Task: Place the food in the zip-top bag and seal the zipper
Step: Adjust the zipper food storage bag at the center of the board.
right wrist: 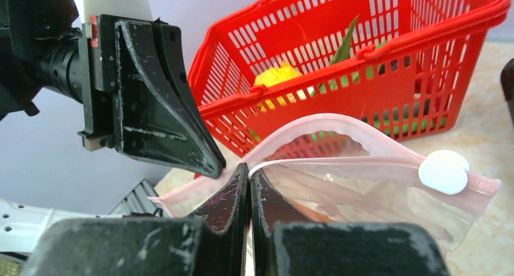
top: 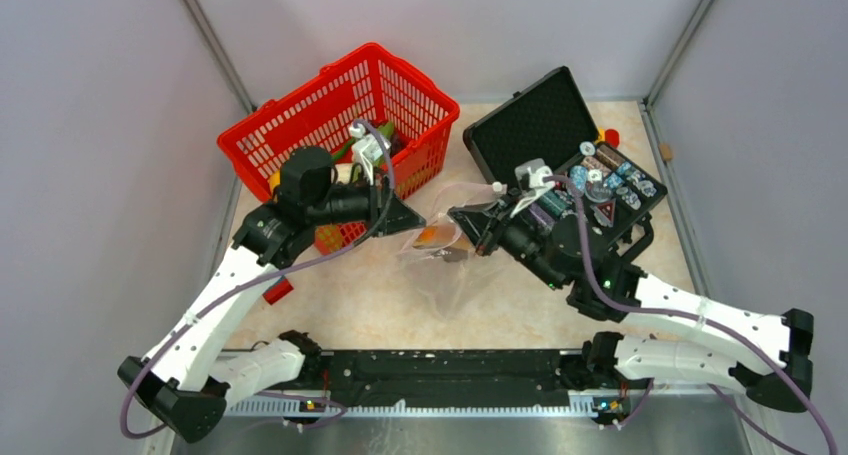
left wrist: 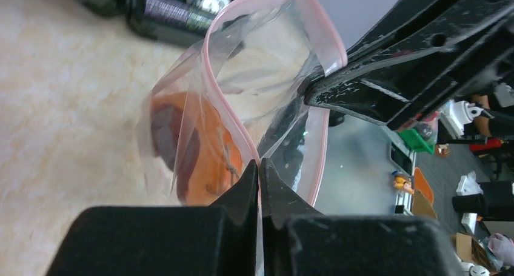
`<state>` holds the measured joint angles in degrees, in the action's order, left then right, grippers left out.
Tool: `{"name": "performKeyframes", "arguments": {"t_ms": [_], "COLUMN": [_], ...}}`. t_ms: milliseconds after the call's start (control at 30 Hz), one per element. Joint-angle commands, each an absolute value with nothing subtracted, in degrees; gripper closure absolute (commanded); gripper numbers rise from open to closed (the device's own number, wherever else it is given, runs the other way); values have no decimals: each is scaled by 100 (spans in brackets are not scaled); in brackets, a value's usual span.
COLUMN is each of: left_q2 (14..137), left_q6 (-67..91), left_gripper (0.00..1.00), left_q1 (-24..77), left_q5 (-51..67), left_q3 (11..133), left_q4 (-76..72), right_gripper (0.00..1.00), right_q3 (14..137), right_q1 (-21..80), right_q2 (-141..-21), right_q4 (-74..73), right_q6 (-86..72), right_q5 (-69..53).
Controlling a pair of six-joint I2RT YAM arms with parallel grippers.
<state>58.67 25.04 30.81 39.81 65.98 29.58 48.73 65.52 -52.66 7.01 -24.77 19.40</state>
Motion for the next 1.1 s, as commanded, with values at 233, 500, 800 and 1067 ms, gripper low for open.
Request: {"name": "performKeyframes", "arguments": {"t_ms": [233,500,800,1067], "left_q2": [5496,5912,6386,6345], "left_q6": [1957,1811,1346,1288], "left_gripper": [43,24,39,77], "left_q1": [3096,3266,3691,3699], "left_q5": [3360,3419,2128,1733], "left_q3": [7369,7374,7332,7256], "left_q4": [3445,3549,4176,4246], "right_gripper": [100,100,100,100], "right_q3": [4956,5012,5080,5040], "right_q1": [6606,6602,6601,6605], "right_q2": [-4724,-5126,-5233,-5245], "right_q4": [747,797,827,837], "right_q6": [-2039,-2316,-2354,-2346], "right_q5": [2122,1972,1856,1708]}}
